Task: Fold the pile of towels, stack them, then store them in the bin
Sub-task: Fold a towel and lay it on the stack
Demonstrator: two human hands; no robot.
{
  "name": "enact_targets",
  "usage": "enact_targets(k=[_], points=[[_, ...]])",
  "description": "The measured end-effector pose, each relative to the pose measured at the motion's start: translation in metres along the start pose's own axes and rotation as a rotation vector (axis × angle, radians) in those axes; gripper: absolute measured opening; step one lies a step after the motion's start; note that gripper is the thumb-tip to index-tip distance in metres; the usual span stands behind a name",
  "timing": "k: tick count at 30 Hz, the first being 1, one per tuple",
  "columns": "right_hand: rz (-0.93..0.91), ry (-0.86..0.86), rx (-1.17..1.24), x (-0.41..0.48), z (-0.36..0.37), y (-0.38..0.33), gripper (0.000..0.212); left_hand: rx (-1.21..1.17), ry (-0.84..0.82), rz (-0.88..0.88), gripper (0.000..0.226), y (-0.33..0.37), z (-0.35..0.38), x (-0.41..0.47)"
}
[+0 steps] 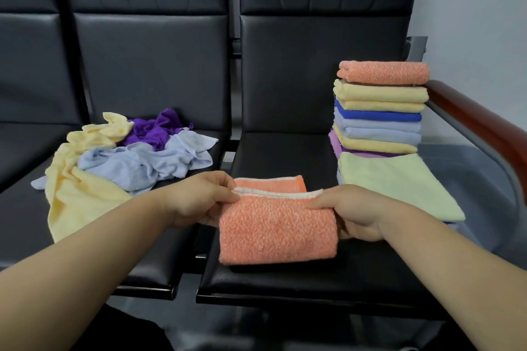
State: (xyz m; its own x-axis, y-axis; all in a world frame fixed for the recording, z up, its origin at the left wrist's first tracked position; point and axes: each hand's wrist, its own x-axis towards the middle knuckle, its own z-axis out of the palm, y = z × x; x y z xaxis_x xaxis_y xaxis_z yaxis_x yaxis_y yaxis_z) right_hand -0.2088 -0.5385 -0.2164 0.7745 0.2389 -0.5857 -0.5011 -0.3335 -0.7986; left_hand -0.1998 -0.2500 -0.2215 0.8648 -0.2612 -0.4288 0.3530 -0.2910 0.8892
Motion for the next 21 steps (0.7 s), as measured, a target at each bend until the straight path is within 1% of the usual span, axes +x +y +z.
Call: enact_targets(k=[1, 4, 7, 10, 11, 12, 14, 15, 18, 21], points=[[0.010, 0.013, 0.029, 0.003, -0.001, 0.000, 0.025, -0.008, 0.028, -0.006, 0.016, -0.001, 0.000, 0.002], [-0.027, 0.046, 0.104, 0.010, -0.002, -0.002, 0.028, -0.009, 0.201, 0.024, 0.015, -0.005, 0.000, 0.015], [-0.097, 0.076, 0.079, 0.017, -0.002, -0.003, 0.039, 0.006, 0.354, 0.069, 0.018, -0.007, -0.001, 0.029], [-0.181, 0.237, 0.013, 0.031, 0.000, 0.000, 0.056, 0.033, 0.464, 0.123, 0.023, -0.009, -0.002, 0.043], [-0.210, 0.293, -0.016, 0.035, 0.002, 0.001, 0.055, 0.059, 0.496, 0.148, 0.025, -0.010, -0.003, 0.046], [-0.238, 0.341, -0.040, 0.041, 0.004, 0.002, 0.049, 0.092, 0.528, 0.175, 0.026, -0.012, -0.004, 0.051], [-0.302, 0.430, -0.137, 0.053, 0.007, 0.005, 0.028, 0.188, 0.591, 0.222, 0.025, -0.016, -0.006, 0.058], [-0.323, 0.466, -0.199, 0.058, 0.009, 0.007, 0.022, 0.253, 0.615, 0.238, 0.023, -0.017, -0.005, 0.060], [-0.350, 0.528, -0.328, 0.073, 0.011, 0.012, 0.015, 0.453, 0.671, 0.274, 0.021, -0.021, -0.003, 0.068], [-0.340, 0.555, -0.435, 0.081, 0.013, 0.014, 0.012, 0.558, 0.680, 0.255, 0.020, -0.029, 0.000, 0.075]])
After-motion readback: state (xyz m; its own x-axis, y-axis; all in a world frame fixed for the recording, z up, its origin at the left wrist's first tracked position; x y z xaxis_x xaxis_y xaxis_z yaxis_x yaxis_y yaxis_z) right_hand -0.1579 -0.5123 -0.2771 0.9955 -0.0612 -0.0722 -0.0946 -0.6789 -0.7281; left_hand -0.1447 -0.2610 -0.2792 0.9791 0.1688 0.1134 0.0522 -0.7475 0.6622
